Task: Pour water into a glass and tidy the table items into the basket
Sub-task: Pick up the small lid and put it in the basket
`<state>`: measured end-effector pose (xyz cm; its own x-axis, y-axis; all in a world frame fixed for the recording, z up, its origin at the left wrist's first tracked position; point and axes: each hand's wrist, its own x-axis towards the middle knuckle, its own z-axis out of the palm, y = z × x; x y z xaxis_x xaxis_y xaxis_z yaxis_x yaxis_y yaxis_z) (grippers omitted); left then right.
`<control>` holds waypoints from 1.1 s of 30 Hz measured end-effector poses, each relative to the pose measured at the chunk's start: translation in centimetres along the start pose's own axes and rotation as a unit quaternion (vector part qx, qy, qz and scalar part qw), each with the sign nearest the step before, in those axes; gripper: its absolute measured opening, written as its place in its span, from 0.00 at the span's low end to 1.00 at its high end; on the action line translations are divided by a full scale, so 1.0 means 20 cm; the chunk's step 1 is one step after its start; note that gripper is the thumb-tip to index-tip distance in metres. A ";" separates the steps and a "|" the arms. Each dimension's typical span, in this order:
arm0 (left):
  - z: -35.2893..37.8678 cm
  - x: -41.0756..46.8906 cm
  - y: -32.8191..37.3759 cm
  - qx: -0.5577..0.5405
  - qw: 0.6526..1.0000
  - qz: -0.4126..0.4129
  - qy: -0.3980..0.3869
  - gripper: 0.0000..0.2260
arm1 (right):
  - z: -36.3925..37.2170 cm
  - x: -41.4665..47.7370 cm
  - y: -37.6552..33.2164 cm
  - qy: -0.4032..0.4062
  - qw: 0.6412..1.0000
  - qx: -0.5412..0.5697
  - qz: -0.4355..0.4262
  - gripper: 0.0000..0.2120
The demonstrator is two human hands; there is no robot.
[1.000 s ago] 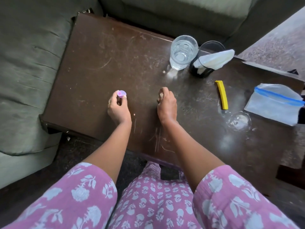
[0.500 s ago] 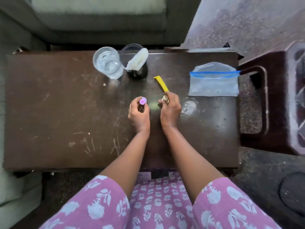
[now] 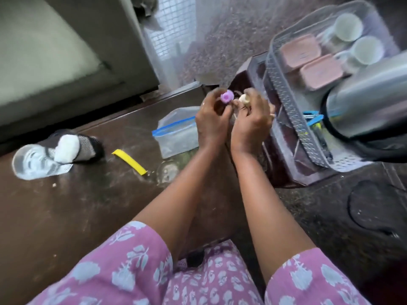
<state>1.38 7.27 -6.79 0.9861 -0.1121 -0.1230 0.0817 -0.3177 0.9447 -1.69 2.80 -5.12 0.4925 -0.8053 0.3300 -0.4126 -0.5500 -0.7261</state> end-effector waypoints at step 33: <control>0.77 0.11 0.35 0.412 0.847 0.141 -0.305 0.11 | -0.27 0.59 0.54 -0.064 0.962 -0.120 0.237 0.14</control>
<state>1.88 -9.62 -5.10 0.6709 -0.6783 -0.2998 -0.5204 -0.7186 0.4612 -4.45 -13.79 -5.85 0.2888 -0.9530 -0.0921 -0.7711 -0.1745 -0.6123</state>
